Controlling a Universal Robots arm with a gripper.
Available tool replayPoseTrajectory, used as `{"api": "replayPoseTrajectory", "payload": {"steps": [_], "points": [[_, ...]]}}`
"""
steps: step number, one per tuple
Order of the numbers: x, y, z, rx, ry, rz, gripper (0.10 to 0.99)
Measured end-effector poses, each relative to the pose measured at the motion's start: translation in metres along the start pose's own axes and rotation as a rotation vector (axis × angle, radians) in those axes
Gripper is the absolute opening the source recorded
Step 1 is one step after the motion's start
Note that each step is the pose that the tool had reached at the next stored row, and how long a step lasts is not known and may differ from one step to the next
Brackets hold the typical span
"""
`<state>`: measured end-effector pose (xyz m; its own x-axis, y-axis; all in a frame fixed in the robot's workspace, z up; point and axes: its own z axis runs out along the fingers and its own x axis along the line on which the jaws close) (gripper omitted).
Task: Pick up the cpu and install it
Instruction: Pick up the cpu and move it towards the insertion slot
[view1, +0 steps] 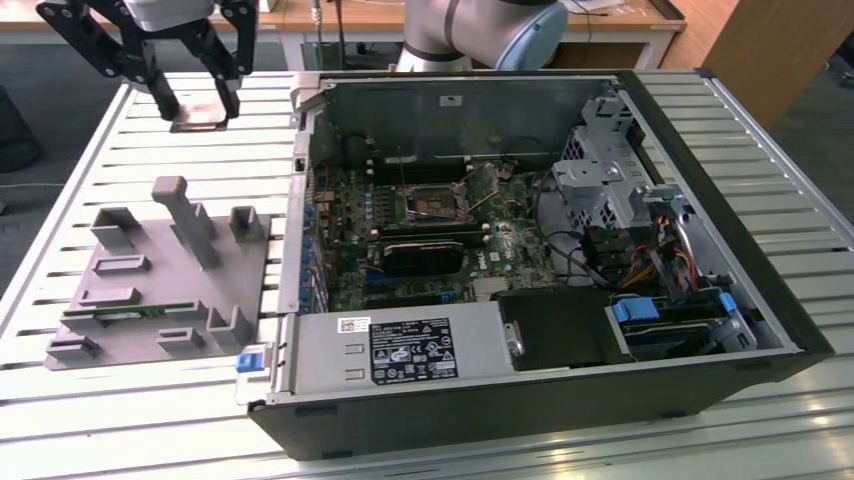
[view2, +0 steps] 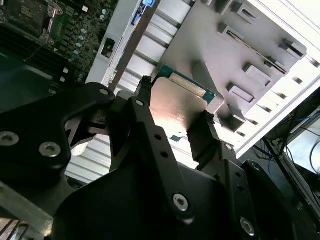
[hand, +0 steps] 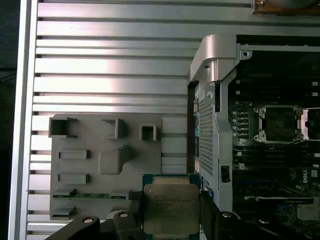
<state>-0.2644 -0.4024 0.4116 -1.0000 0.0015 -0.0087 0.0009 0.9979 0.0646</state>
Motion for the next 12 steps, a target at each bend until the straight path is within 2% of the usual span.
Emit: {"api": "replayPoseTrajectory", "payload": {"steps": [12], "points": [[-0.0134, 0.0003, 0.0002, 0.0, 0.0, 0.0, 0.541]]}}
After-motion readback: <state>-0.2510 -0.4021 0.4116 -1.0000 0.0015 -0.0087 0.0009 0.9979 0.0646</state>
